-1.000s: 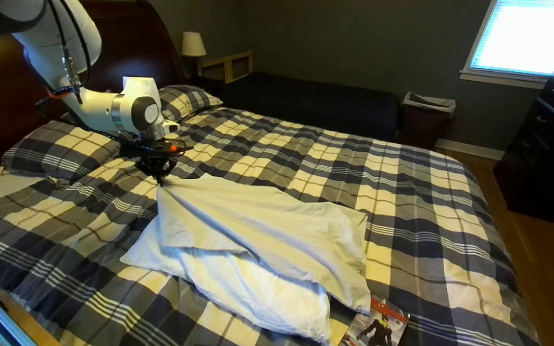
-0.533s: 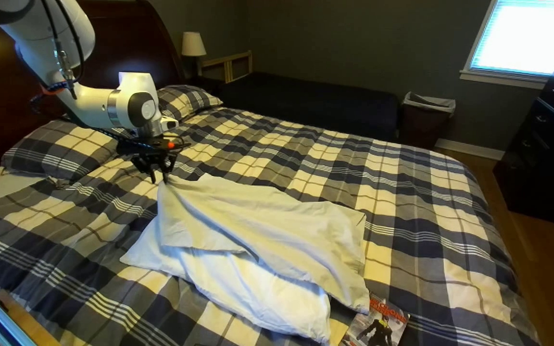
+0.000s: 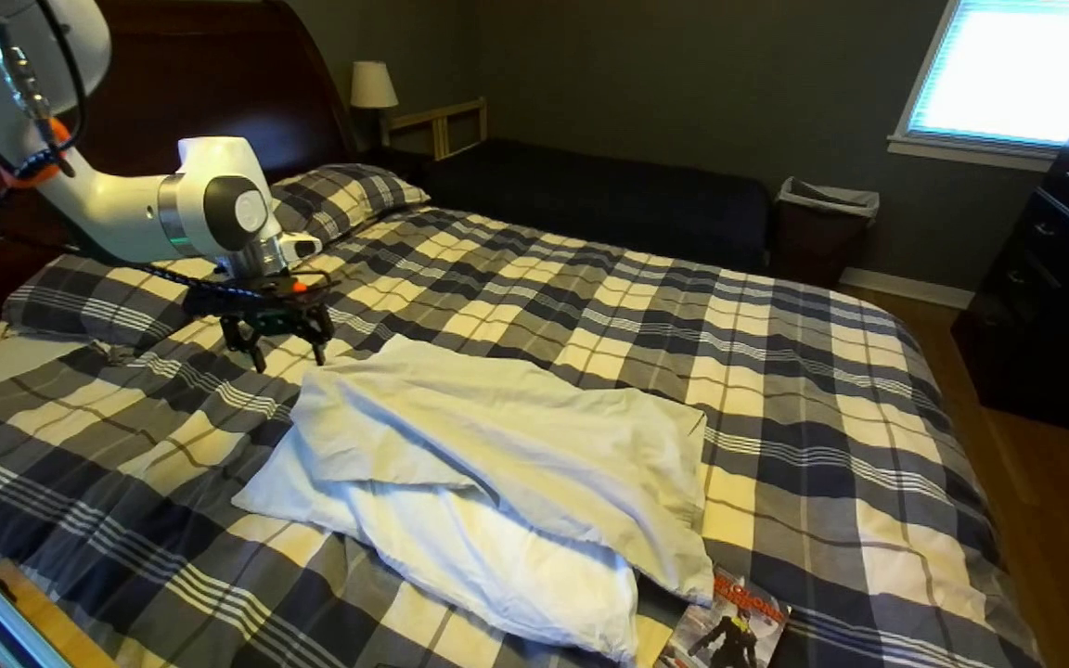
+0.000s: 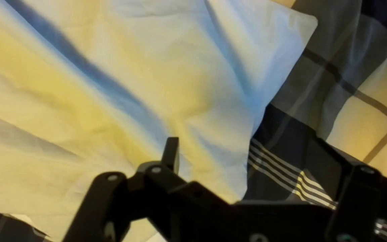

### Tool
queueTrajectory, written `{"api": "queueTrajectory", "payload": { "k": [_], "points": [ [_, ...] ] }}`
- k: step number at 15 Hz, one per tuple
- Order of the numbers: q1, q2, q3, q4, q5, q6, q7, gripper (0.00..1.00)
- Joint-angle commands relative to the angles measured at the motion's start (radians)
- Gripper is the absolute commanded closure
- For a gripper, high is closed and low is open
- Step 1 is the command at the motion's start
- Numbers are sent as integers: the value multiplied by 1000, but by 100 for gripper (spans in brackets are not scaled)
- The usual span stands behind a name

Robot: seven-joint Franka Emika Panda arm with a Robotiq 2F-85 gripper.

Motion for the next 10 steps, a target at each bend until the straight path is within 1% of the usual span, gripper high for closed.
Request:
{"api": "queueTrajectory", "payload": {
  "k": [1,2,4,8,9,10],
  "points": [
    [13,-114,-51,-139,-160,102,111,0],
    [5,-121,-57,-150,-179,97,125,0],
    [-13,-138,-64,-175,-176,71,150,0],
    [-63,-125,-73,-225,-68,98,99,0],
    [-70,-118,-77,-229,-66,111,103,0],
    [-56,-113,-70,-195,-97,73,116,0]
  ]
}}
